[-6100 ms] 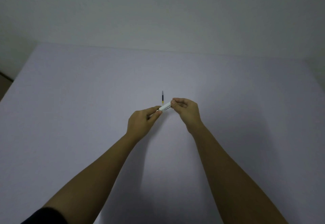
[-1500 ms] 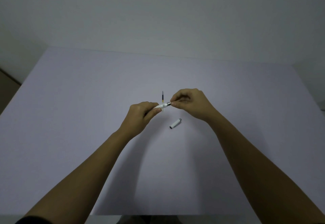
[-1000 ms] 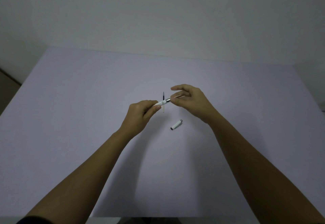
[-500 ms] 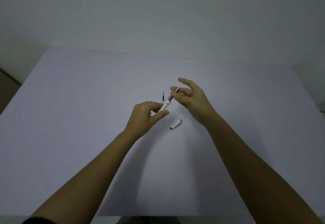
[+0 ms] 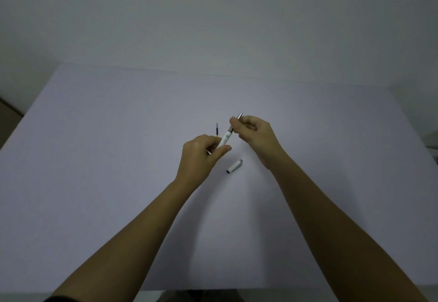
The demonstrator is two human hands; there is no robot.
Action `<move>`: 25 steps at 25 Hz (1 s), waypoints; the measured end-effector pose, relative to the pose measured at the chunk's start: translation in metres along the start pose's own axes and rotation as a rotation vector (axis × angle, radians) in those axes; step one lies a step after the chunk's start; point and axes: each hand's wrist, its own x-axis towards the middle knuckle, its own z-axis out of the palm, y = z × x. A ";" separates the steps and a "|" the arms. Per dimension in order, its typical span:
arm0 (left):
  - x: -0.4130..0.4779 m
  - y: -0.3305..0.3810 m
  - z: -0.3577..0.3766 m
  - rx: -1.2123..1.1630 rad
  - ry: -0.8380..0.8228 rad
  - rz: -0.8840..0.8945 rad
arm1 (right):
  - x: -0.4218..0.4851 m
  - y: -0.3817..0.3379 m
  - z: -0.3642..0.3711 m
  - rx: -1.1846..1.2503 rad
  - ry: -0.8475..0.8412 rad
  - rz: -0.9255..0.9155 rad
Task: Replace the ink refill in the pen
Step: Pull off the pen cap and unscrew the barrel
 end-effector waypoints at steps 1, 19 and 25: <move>0.000 -0.001 0.000 -0.004 -0.007 -0.003 | 0.000 0.000 -0.001 0.003 0.015 -0.011; 0.000 -0.056 0.003 -0.015 -0.064 -0.186 | 0.020 0.112 0.011 0.027 0.441 0.431; 0.006 -0.053 -0.001 -0.029 -0.046 -0.185 | 0.000 0.151 0.017 -0.261 0.542 0.598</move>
